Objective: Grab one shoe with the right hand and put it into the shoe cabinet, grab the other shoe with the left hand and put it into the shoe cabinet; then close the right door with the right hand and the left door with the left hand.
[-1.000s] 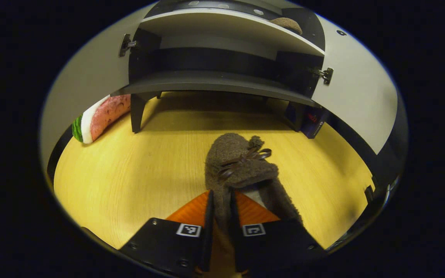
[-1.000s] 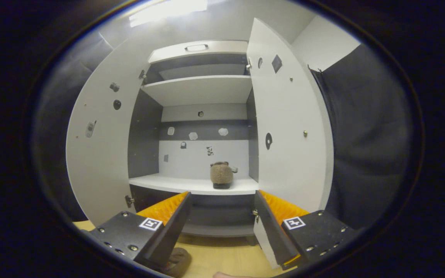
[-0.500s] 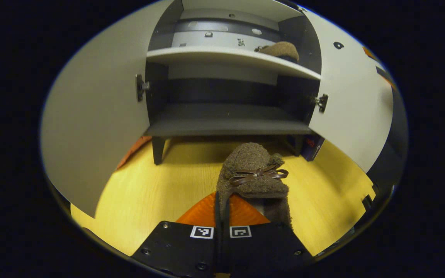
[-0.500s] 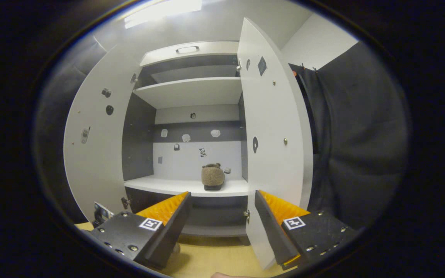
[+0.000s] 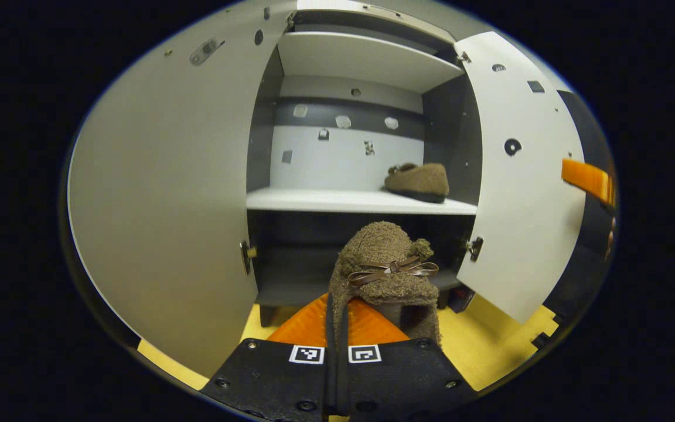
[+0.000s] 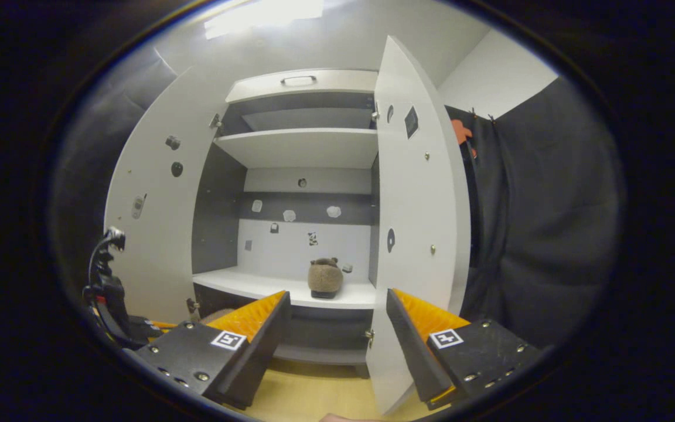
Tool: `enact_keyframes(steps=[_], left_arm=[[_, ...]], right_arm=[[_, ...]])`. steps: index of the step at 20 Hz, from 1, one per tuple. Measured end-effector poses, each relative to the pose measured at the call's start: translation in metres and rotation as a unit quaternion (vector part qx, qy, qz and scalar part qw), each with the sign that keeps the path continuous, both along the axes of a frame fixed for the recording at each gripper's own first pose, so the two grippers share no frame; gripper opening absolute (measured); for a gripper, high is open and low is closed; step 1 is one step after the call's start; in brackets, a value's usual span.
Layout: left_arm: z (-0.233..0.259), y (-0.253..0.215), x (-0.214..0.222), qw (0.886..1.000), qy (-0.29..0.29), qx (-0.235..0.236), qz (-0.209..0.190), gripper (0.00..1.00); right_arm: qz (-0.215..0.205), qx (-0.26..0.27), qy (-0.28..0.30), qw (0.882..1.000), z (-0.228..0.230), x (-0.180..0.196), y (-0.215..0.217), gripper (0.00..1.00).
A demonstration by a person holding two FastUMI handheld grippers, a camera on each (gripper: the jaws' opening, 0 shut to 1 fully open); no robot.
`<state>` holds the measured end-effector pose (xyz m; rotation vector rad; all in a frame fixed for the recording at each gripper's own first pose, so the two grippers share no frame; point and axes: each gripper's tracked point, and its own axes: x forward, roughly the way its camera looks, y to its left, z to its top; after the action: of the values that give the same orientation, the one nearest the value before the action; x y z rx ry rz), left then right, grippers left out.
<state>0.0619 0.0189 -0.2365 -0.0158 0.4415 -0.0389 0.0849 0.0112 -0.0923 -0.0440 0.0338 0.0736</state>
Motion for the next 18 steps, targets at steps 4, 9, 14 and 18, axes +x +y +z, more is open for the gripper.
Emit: enact_keyframes(steps=[4, 9, 14, 18], left_arm=[[0.075, 0.005, 0.039, 0.997, -0.076, -0.004, 0.014, 0.00], [0.138, -0.007, 0.099, 0.991, -0.124, -0.044, 0.022, 0.00], [0.161, -0.017, 0.171, 0.989, -0.123, -0.074, 0.023, 0.01], [0.156, -0.004, 0.235, 0.988, -0.098, -0.102, 0.069, 0.01]], right_arm=[[0.004, 0.003, -0.006, 1.000, 0.005, -0.004, 0.003, 0.98], [0.016, 0.010, -0.007, 1.000, 0.011, -0.013, 0.014, 0.98], [0.022, 0.019, -0.012, 0.999, 0.014, -0.025, 0.017, 0.98], [0.031, 0.034, -0.012, 0.999, 0.012, -0.036, 0.020, 0.98]])
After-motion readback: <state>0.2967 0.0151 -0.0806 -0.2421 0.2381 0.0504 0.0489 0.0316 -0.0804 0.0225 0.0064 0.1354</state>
